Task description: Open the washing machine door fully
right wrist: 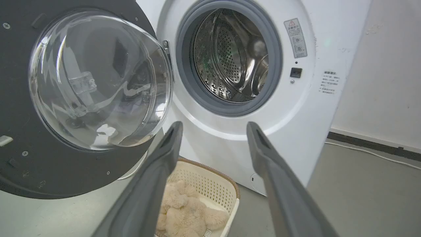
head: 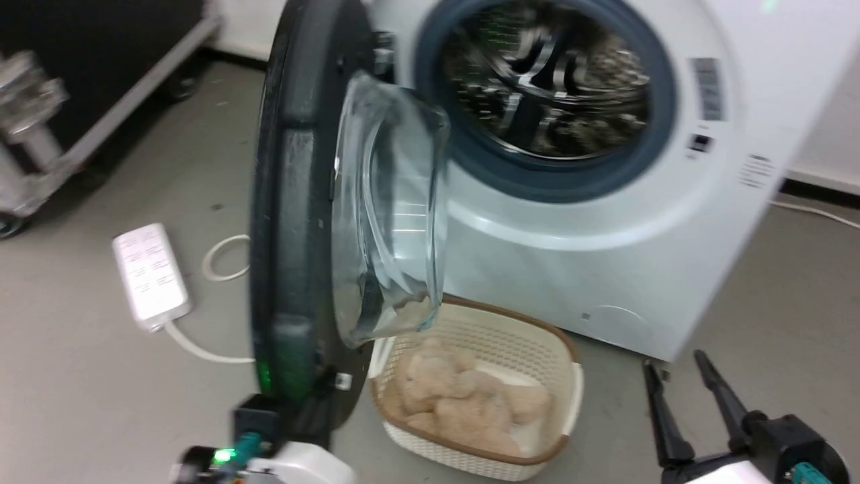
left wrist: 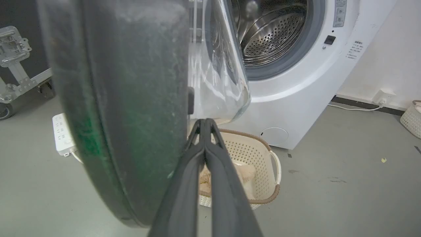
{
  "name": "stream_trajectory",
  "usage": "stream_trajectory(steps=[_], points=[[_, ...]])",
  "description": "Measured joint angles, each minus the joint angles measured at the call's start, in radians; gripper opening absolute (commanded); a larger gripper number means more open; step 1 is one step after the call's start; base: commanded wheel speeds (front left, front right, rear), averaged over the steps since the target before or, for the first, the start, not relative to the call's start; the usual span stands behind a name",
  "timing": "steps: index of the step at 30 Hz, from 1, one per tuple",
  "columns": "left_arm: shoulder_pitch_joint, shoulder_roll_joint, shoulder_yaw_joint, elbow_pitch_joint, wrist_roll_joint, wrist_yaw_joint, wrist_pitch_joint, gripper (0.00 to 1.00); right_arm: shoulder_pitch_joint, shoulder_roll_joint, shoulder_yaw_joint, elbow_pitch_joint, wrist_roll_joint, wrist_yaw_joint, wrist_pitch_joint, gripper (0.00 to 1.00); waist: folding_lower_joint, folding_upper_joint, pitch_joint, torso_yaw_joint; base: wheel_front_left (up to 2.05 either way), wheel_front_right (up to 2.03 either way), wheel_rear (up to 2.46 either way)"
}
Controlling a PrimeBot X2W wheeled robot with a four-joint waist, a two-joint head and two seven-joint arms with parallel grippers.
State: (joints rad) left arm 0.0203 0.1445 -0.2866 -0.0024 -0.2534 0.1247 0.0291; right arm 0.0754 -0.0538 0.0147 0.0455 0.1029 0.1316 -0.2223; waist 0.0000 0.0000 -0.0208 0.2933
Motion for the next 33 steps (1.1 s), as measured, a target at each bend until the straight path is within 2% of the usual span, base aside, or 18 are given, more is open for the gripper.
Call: stream_trajectory(steps=[1,2,5,10,11,15,23,28,33], points=[[0.000,0.000,0.000,0.000,0.000,0.000,0.000,0.00,0.000,0.000,0.000,0.000,0.000,0.000,0.000,1.00,0.0000,0.0000,0.000,0.000,0.00,0.00,0.00],[-0.001,0.019,0.028,0.000,-0.011,0.006,-0.001,0.00,-0.001,0.000,0.013,0.002,0.000,0.000,0.000,1.00,0.0000,0.0000,0.001,0.033,0.00,0.00,0.00],[-0.016,0.049,0.074,0.007,-0.035,0.008,-0.001,0.00,-0.005,0.000,0.030,0.002,-0.001,0.000,0.003,1.00,-0.0001,0.0000,0.013,0.074,0.00,0.00,0.00],[-0.090,0.120,0.154,0.047,-0.059,0.004,-0.002,0.00,-0.044,0.001,0.063,-0.005,-0.027,0.000,0.029,1.00,0.0001,0.0000,0.077,0.098,0.00,0.00,0.00],[-0.123,0.154,0.183,0.072,-0.068,-0.006,-0.001,0.00,-0.061,0.001,0.071,-0.014,-0.037,0.000,0.037,1.00,0.0001,0.0000,0.107,0.099,0.00,0.00,0.00],[-0.191,0.219,0.233,0.133,-0.095,-0.032,0.012,0.00,-0.087,0.001,0.073,-0.030,-0.060,0.000,0.057,1.00,0.0002,0.0000,0.167,0.089,0.00,0.00,0.00],[-0.331,0.346,0.326,0.303,-0.120,-0.056,0.007,0.00,-0.109,0.002,0.065,-0.049,-0.094,0.000,0.071,1.00,0.0003,0.0000,0.261,0.046,0.00,0.00,0.00],[-0.396,0.387,0.341,0.420,-0.128,-0.078,-0.022,0.00,-0.109,0.002,0.058,-0.051,-0.105,0.000,0.073,1.00,0.0002,0.0000,0.277,0.021,0.00,0.00,0.00],[-0.419,0.396,0.340,0.478,-0.126,-0.086,-0.078,0.00,-0.109,0.002,0.044,-0.046,-0.104,0.000,0.071,1.00,0.0000,0.0000,0.256,0.012,0.00,0.00,0.00]])
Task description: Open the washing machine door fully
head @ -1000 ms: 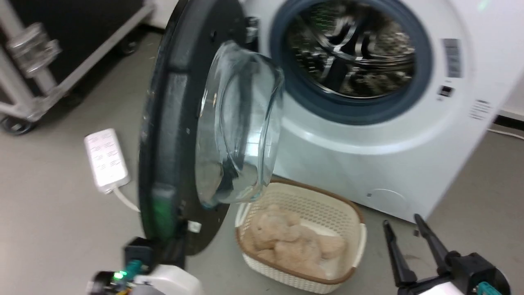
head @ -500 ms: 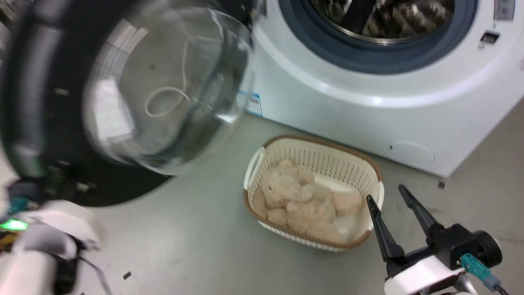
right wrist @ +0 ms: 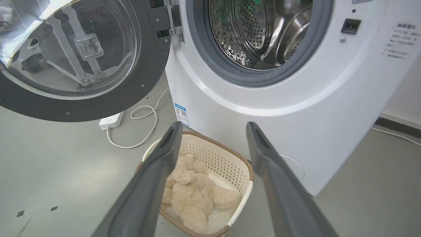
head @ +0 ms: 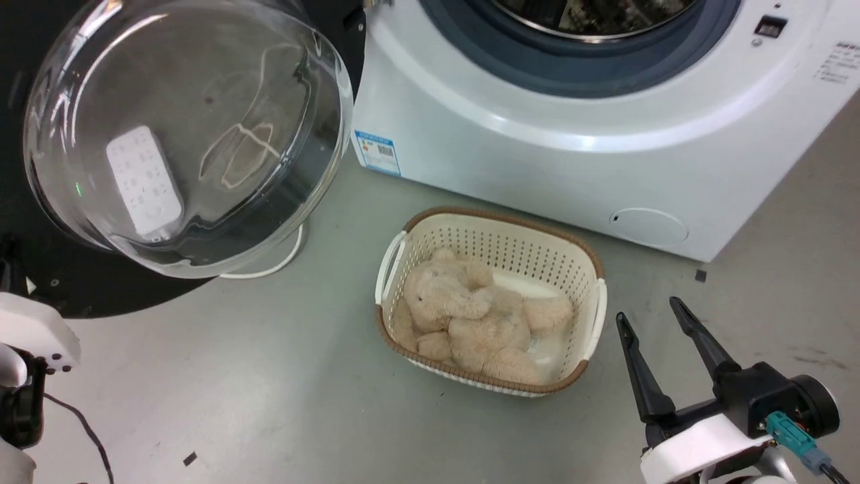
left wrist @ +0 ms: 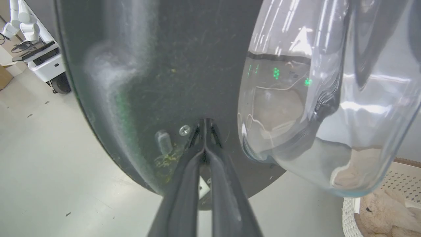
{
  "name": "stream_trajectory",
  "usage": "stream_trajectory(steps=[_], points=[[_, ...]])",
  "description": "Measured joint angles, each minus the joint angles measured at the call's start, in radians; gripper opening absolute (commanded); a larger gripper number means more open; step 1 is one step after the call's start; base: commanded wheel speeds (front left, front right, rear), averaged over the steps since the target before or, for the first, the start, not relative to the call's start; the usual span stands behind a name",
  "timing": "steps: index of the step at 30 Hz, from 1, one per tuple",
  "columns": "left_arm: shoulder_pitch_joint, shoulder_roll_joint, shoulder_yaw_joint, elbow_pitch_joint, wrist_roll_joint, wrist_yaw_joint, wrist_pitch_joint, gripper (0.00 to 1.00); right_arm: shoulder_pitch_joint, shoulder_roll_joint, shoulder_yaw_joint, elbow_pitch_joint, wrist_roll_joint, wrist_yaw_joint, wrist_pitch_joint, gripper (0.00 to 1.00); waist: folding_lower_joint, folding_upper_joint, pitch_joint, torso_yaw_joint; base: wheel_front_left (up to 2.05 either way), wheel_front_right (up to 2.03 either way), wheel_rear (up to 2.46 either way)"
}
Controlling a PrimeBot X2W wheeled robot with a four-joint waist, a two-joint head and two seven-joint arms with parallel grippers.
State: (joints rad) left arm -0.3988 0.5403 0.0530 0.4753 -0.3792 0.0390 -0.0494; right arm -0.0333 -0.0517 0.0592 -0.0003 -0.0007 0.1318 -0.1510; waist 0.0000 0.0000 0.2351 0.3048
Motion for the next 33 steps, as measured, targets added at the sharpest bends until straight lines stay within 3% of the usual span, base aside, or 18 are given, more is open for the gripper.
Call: stream_trajectory(steps=[6,11,18,22,25,31,32,33], points=[[0.002,-0.026,0.021,-0.047,-0.002,0.020,-0.122,0.00,0.001,0.000,-0.031,0.005,0.008,0.000,-0.019,1.00,0.0000,0.0000,-0.052,-0.015,0.00,0.00,0.00],[0.070,-0.076,0.028,-0.223,-0.011,0.039,-0.171,0.00,0.012,0.000,-0.074,-0.004,0.019,0.000,-0.037,1.00,-0.0002,0.0000,-0.119,-0.043,0.00,0.00,0.00],[0.229,-0.161,-0.036,-0.481,-0.009,0.074,-0.142,0.00,0.030,0.000,-0.119,-0.069,0.016,0.000,-0.039,1.00,-0.0003,0.0000,-0.195,-0.125,0.00,0.00,0.00],[0.333,-0.227,-0.083,-0.579,0.003,0.124,-0.101,0.00,0.060,0.000,-0.123,-0.102,0.020,0.000,-0.034,1.00,-0.0003,0.0000,-0.231,-0.179,0.00,0.00,0.00],[0.391,-0.265,-0.110,-0.619,0.003,0.150,-0.091,0.00,0.073,0.000,-0.120,-0.112,0.024,0.000,-0.026,1.00,-0.0002,0.0000,-0.249,-0.217,0.00,0.00,0.00],[0.471,-0.289,-0.193,-0.599,0.035,0.152,-0.074,0.00,0.103,0.000,-0.101,-0.112,0.042,0.000,-0.025,1.00,-0.0002,0.0000,-0.271,-0.264,0.00,0.00,0.00],[0.479,-0.291,-0.203,-0.593,0.043,0.153,-0.074,0.81,0.109,0.000,-0.101,-0.108,0.046,0.000,-0.026,1.00,-0.0002,0.0000,-0.273,-0.268,0.00,0.00,0.00],[0.484,-0.293,-0.214,-0.586,0.052,0.153,-0.075,1.00,0.112,0.000,-0.102,-0.104,0.048,0.000,-0.027,1.00,-0.0001,0.0000,-0.274,-0.271,0.00,0.00,0.00]])
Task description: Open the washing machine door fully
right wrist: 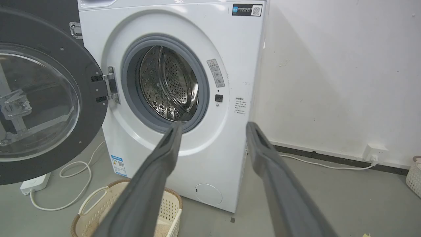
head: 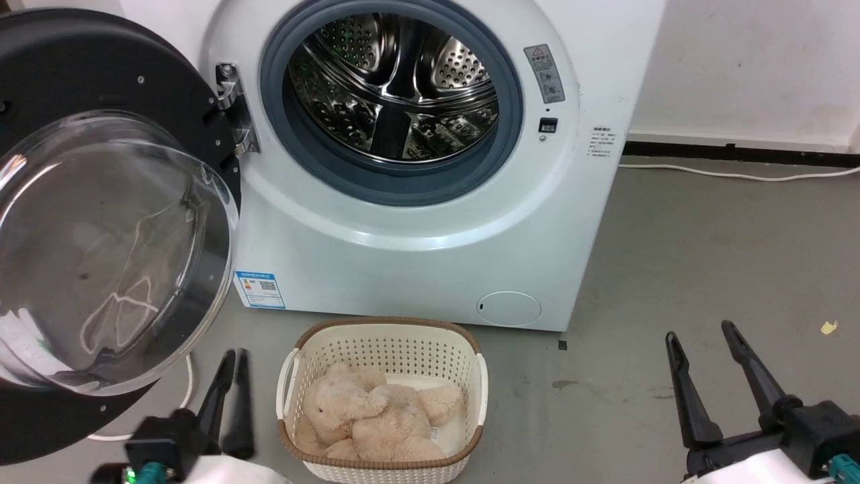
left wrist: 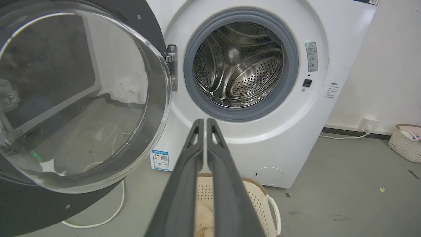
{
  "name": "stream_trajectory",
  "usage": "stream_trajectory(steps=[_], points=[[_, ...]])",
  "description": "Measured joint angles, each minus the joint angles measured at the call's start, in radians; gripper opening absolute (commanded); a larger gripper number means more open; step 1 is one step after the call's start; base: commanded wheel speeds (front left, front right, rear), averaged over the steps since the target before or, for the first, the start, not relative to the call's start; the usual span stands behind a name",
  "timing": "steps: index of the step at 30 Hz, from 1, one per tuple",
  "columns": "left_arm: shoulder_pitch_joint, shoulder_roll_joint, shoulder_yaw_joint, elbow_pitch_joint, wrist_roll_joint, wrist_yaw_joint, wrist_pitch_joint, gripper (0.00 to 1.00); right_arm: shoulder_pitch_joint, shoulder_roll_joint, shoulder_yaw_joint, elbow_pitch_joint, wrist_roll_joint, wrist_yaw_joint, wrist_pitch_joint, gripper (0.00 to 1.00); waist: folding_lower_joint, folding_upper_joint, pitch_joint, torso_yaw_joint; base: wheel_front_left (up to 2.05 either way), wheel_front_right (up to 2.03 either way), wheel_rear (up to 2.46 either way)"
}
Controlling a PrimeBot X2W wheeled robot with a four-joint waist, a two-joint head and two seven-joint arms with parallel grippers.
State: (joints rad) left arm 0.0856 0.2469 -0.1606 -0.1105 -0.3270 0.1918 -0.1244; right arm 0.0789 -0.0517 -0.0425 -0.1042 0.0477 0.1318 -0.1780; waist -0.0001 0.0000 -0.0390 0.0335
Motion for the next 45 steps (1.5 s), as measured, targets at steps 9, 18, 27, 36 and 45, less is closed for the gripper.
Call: stream_trajectory(steps=[9,18,27,36,45], points=[[0.013,-0.017,-0.063,0.057,0.024,-0.010,-0.010,1.00,0.016,0.000,0.016,0.035,-0.004,0.000,-0.004,1.00,0.0001,0.0000,-0.007,0.002,0.00,0.00,0.00],[0.012,-0.018,-0.079,0.069,0.017,-0.018,-0.006,1.00,0.016,0.000,0.015,0.051,-0.004,0.000,-0.004,1.00,0.0000,0.0000,-0.010,0.010,0.00,0.00,0.00],[0.010,-0.016,-0.080,0.059,0.016,-0.018,-0.010,1.00,0.016,0.000,0.017,0.063,-0.003,0.000,-0.004,1.00,0.0001,0.0000,-0.009,0.006,0.00,0.00,0.00],[0.007,-0.018,-0.079,0.055,0.018,-0.019,-0.007,0.00,0.016,0.000,0.017,0.067,-0.003,0.000,0.002,0.00,0.0001,0.0000,-0.008,0.005,0.00,0.00,0.00],[0.007,-0.030,-0.061,0.058,0.037,-0.030,0.001,0.00,0.015,0.000,0.018,0.068,-0.004,0.000,0.015,0.00,0.0001,0.0000,-0.005,0.002,0.00,0.00,0.00]])
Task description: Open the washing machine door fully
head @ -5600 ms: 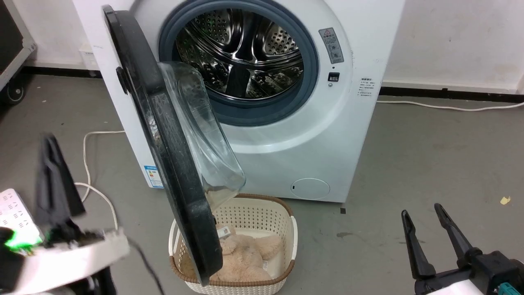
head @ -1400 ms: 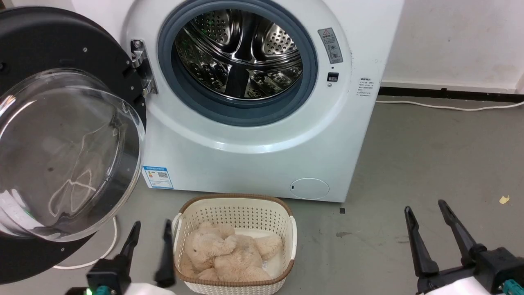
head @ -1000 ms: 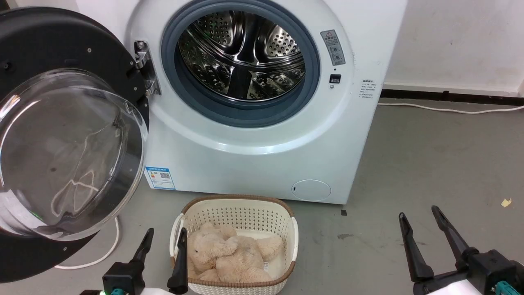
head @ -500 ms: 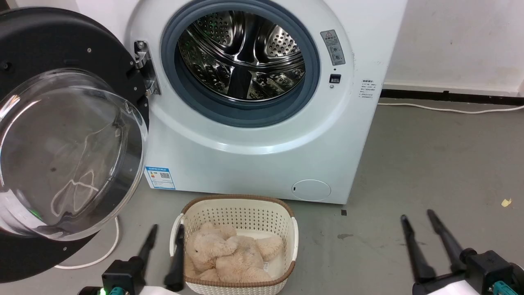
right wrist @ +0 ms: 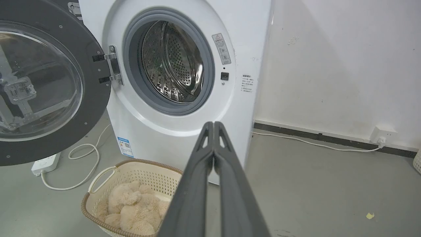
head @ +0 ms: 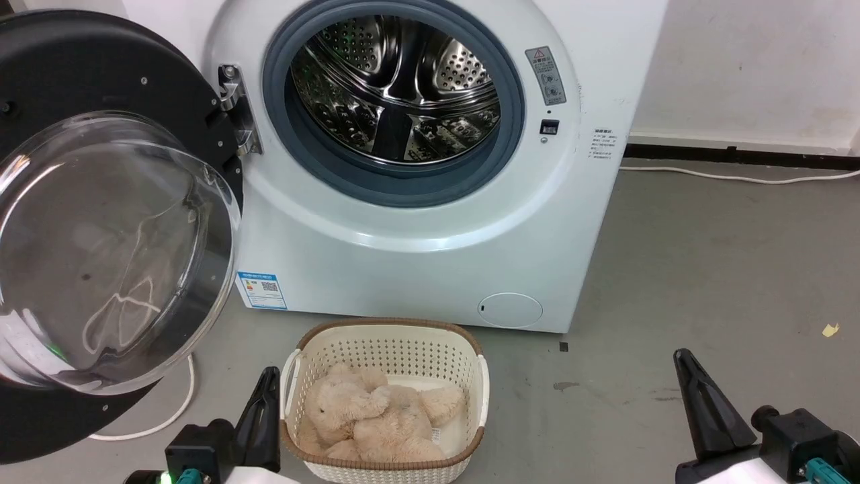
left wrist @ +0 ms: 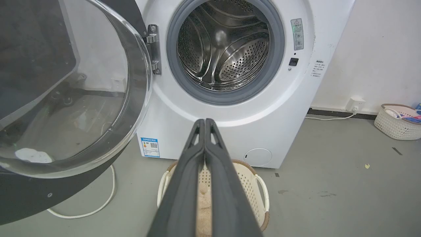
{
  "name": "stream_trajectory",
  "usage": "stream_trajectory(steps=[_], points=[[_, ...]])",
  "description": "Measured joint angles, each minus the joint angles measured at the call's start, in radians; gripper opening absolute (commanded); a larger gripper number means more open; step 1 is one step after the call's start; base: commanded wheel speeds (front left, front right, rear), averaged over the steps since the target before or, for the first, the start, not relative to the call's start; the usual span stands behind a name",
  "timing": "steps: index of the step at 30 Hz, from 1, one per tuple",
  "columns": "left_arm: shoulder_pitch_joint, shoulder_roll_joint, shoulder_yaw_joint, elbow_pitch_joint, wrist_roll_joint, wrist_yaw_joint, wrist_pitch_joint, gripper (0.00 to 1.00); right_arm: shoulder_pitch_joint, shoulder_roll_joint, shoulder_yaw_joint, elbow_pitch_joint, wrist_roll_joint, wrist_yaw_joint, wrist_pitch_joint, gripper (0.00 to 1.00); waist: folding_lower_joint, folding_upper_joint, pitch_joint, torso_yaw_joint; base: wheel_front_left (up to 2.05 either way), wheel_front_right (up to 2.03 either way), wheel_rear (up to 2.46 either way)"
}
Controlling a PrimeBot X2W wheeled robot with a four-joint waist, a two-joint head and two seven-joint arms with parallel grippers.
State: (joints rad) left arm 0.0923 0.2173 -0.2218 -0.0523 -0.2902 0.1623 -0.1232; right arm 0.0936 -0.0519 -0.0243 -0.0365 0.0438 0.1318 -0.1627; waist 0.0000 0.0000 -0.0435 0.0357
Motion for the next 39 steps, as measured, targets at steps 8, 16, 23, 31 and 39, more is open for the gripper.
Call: stream_trajectory(steps=[8,16,23,31,39], points=[[-0.001,-0.012,0.013,0.003,0.018,-0.013,0.010,0.00,-0.002,0.000,0.001,0.002,0.000,0.000,0.011,0.00,0.0000,0.0000,0.003,-0.002,0.00,0.00,0.00],[-0.006,-0.021,0.030,0.008,0.042,-0.024,0.018,0.00,-0.006,0.000,0.003,0.003,-0.005,0.000,0.021,0.00,0.0000,0.0000,0.006,-0.005,0.00,0.00,0.00],[-0.012,-0.033,0.044,0.012,0.057,-0.033,0.026,0.00,-0.010,0.000,0.004,0.006,-0.008,0.000,0.030,0.00,0.0000,0.0000,0.009,-0.007,0.00,0.00,0.00],[-0.016,-0.045,0.057,0.014,0.077,-0.043,0.035,0.00,-0.016,0.000,0.005,0.009,-0.009,0.000,0.044,0.00,0.0000,0.0000,0.012,-0.010,0.00,0.00,0.00],[-0.021,-0.054,0.074,0.018,0.098,-0.056,0.044,0.00,-0.021,0.000,0.007,0.010,-0.011,0.000,0.055,0.00,0.0000,0.0000,0.015,-0.012,0.00,0.00,0.00]])
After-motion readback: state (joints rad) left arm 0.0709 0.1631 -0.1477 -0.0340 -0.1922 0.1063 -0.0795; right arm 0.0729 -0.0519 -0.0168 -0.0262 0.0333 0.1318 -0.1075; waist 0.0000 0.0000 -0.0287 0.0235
